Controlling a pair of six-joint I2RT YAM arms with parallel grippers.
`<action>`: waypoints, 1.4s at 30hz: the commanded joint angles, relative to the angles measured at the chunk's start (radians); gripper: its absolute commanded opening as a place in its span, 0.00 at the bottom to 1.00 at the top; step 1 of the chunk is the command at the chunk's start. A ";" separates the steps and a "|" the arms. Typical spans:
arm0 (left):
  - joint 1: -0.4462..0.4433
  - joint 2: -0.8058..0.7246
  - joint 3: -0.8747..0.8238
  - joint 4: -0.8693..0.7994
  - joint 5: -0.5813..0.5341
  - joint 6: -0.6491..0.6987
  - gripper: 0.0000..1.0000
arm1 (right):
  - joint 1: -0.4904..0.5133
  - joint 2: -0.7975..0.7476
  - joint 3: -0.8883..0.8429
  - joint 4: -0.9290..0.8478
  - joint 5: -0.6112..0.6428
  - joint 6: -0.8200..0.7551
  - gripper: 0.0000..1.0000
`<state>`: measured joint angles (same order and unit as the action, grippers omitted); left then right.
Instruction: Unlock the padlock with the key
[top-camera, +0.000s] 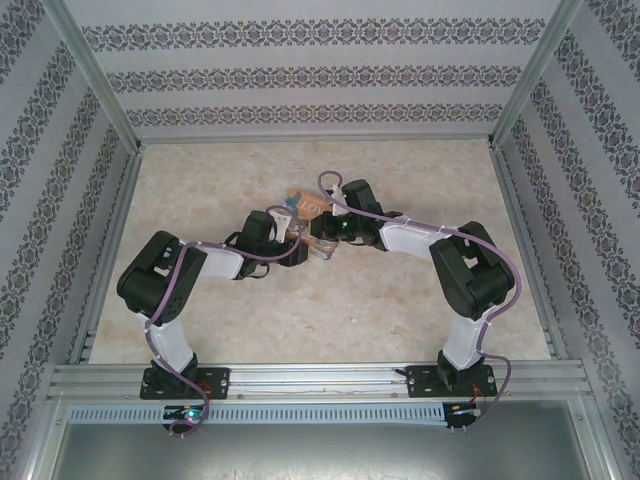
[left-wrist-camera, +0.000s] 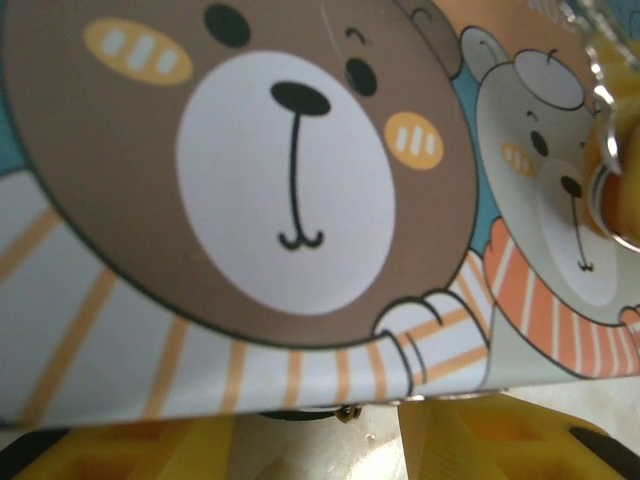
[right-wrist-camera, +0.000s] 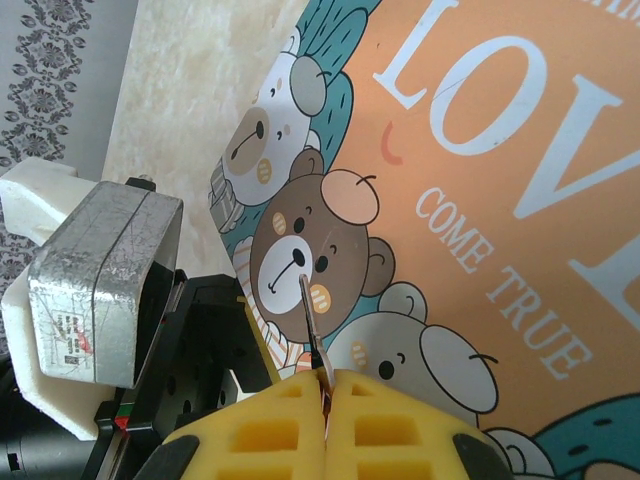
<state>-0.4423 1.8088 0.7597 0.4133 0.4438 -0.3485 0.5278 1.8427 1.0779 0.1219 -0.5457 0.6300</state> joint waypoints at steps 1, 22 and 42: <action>-0.036 0.042 0.029 0.009 -0.031 -0.012 0.46 | 0.009 0.027 -0.035 -0.149 0.033 -0.003 0.00; -0.053 0.036 0.048 0.012 -0.030 -0.018 0.30 | 0.003 -0.054 -0.029 -0.125 0.029 0.023 0.00; -0.052 -0.138 0.134 -0.216 0.098 -0.157 0.27 | -0.046 -0.498 -0.275 -0.119 0.084 -0.096 0.00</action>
<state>-0.4789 1.7203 0.8509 0.2379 0.4782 -0.4461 0.4862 1.4075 0.8555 0.0227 -0.4908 0.5976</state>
